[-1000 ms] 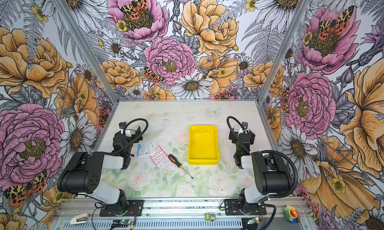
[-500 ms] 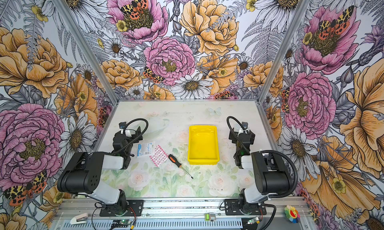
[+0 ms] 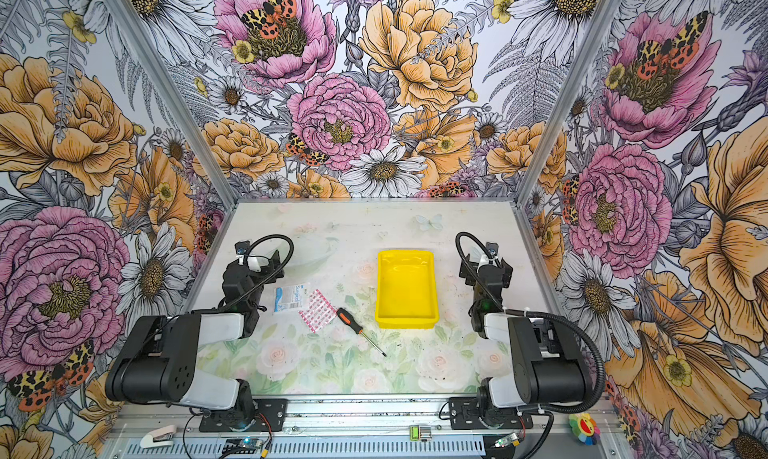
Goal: Put the screwdriver in the bin
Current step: 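Reach the right gripper across toward the orange-handled screwdriver while the left arm lifts slightly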
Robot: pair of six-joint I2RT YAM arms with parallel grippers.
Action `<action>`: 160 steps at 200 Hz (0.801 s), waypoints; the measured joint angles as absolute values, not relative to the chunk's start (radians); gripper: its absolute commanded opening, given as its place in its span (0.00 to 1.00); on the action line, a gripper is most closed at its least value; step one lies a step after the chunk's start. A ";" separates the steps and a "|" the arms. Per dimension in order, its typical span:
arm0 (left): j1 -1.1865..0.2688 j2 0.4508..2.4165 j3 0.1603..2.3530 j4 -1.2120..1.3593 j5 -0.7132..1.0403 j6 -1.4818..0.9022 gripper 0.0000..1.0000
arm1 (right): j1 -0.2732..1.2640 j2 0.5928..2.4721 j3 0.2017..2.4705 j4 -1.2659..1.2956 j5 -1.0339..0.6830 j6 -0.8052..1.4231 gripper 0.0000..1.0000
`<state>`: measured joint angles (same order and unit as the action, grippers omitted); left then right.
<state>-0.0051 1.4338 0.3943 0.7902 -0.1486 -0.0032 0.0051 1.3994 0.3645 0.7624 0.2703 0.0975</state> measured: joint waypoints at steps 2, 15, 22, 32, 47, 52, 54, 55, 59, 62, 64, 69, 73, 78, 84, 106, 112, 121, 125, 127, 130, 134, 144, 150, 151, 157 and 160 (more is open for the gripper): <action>-0.005 1.427 0.400 0.778 -0.149 -0.005 0.99 | 0.005 1.390 0.364 0.754 0.272 0.098 0.99; -0.005 1.392 0.430 0.710 -0.148 -0.011 0.99 | 0.005 1.332 0.374 0.692 0.276 0.104 1.00; -0.005 1.371 0.444 0.674 -0.147 -0.017 0.99 | 0.005 1.300 0.386 0.648 0.275 0.107 1.00; -0.005 1.337 0.458 0.618 -0.145 -0.028 0.99 | 0.005 1.255 0.418 0.567 0.274 0.112 1.00; -0.005 1.283 0.474 0.517 -0.147 -0.066 0.99 | 0.009 1.201 0.481 0.442 0.262 0.119 1.00; -0.005 1.263 0.482 0.473 -0.149 -0.078 0.99 | 0.010 1.187 0.503 0.399 0.258 0.123 1.00; -0.006 1.256 0.484 0.460 -0.150 -0.081 0.99 | 0.012 1.180 0.514 0.379 0.256 0.126 0.99; -0.006 1.251 0.487 0.447 -0.150 -0.083 0.99 | 0.013 1.179 0.517 0.372 0.257 0.127 0.99; -0.008 1.238 0.493 0.415 -0.154 -0.090 0.99 | 0.015 1.168 0.535 0.341 0.255 0.132 1.00; -0.010 1.225 0.498 0.390 -0.159 -0.100 0.99 | 0.017 1.160 0.550 0.317 0.253 0.136 1.00; -0.011 1.218 0.502 0.370 -0.164 -0.105 0.98 | 0.020 1.155 0.561 0.297 0.253 0.138 0.99; -0.015 1.196 0.512 0.321 -0.175 -0.118 0.99 | 0.025 1.143 0.585 0.255 0.249 0.141 0.99; -0.018 1.179 0.519 0.290 -0.184 -0.128 0.99 | 0.029 1.135 0.602 0.227 0.247 0.143 0.99; -0.023 1.158 0.530 0.244 -0.195 -0.136 0.99 | 0.037 1.125 0.624 0.189 0.245 0.146 1.00; -0.030 1.132 0.542 0.196 -0.204 -0.151 0.98 | 0.046 1.115 0.648 0.146 0.241 0.150 1.00; -0.042 1.041 0.576 0.057 -0.212 -0.205 0.99 | 0.095 1.079 0.707 0.021 0.230 0.160 0.99; -0.042 1.018 0.578 0.033 -0.207 -0.218 0.99 | 0.113 1.071 0.719 -0.007 0.230 0.161 1.00; -0.042 0.978 0.578 -0.008 -0.193 -0.245 0.99 | 0.146 1.061 0.736 -0.052 0.229 0.165 0.99; -0.043 0.965 0.578 -0.025 -0.187 -0.257 0.99 | 0.160 1.059 0.744 -0.071 0.229 0.168 1.00; -0.044 0.956 0.578 -0.035 -0.184 -0.264 0.99 | 0.169 1.058 0.750 -0.083 0.228 0.169 0.99; -0.045 0.946 0.578 -0.046 -0.181 -0.272 0.99 | 0.181 1.058 0.759 -0.099 0.228 0.173 0.99; -0.047 0.933 0.578 -0.062 -0.175 -0.286 0.99 | 0.195 1.059 0.771 -0.121 0.224 0.179 1.00; -0.056 0.905 0.578 -0.101 -0.162 -0.318 0.99 | 0.232 1.064 0.805 -0.173 0.211 0.199 1.00; -0.063 0.892 0.578 -0.120 -0.155 -0.338 0.99 | 0.250 1.069 0.827 -0.199 0.198 0.214 1.00; -0.064 0.890 0.578 -0.123 -0.155 -0.340 0.99 | 0.253 1.069 0.830 -0.202 0.196 0.215 0.99; -0.073 0.877 0.578 -0.145 -0.147 -0.360 0.99 | 0.273 1.076 0.855 -0.227 0.177 0.233 0.99; -0.076 0.871 0.578 -0.155 -0.143 -0.369 0.99 | 0.282 1.081 0.867 -0.236 0.169 0.241 0.99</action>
<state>-0.0761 0.8715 0.5777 -0.1555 -0.1429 -0.3687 0.2817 1.0805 0.8665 -0.2356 0.1688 0.2409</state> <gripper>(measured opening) 0.986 0.995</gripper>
